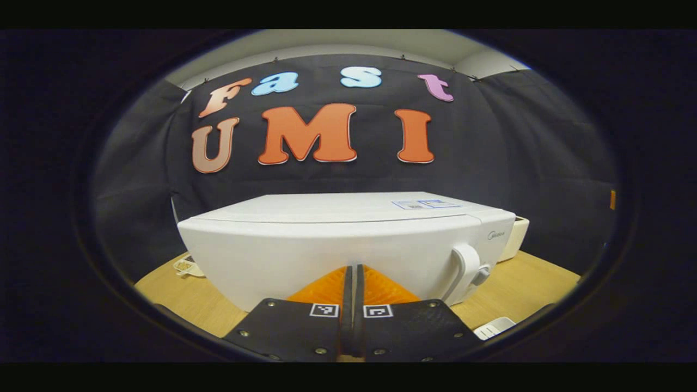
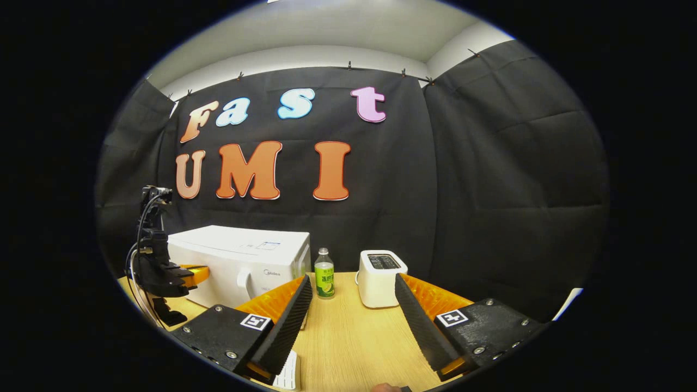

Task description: Open the microwave oven with the left hand, put the food in, and close the microwave oven.

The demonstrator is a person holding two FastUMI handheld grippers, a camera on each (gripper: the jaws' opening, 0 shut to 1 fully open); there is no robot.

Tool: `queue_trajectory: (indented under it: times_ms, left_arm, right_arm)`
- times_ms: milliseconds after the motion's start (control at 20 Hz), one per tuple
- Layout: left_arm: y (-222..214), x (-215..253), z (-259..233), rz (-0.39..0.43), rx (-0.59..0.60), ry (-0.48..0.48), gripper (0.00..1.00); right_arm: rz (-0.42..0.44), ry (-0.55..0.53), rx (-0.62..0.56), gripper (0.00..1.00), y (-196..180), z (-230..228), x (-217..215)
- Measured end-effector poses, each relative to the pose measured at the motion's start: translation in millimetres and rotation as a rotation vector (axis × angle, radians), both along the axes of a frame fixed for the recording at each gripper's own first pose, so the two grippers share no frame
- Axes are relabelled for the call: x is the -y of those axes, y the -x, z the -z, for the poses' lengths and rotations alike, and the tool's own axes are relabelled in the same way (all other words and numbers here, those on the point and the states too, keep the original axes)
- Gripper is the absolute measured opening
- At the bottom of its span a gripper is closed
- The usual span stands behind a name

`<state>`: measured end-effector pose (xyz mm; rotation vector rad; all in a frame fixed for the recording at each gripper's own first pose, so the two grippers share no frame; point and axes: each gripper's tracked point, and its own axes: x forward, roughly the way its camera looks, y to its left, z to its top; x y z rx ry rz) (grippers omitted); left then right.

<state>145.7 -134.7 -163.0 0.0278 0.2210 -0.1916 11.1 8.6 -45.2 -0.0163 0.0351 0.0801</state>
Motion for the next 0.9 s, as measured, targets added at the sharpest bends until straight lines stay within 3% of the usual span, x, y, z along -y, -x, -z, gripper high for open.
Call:
queue_trajectory:
  times_ms: [400, 500, 650, 800, 850, 900]
  left_arm:
    - [42.8, -64.6, -151.6, 0.032, 0.096, 0.029, 0.01]
    - [48.9, -88.7, -176.9, 0.005, 0.115, 0.014, 0.00]
    - [57.5, -137.2, -204.6, -0.104, 0.155, -0.069, 0.00]
    - [70.0, -159.7, -210.7, -0.157, 0.148, -0.065, 0.13]
    - [72.7, -165.2, -212.0, -0.167, 0.149, -0.051, 0.37]
    - [74.5, -170.7, -210.1, -0.183, 0.140, -0.043, 0.37]
  right_arm:
    - [-0.058, -0.006, 0.030, 0.95, -10.1, -67.9, -25.0]
    - [-0.085, -0.028, 0.018, 0.95, -15.8, -80.9, -32.4]
    - [-0.083, -0.023, 0.027, 0.95, -24.1, -101.0, -38.6]
    - [-0.092, -0.030, 0.025, 0.95, -23.8, -107.4, -46.9]
    - [-0.101, -0.036, 0.022, 0.95, -23.0, -107.0, -50.8]
    - [-0.106, -0.039, 0.020, 0.95, -23.9, -106.4, -54.5]
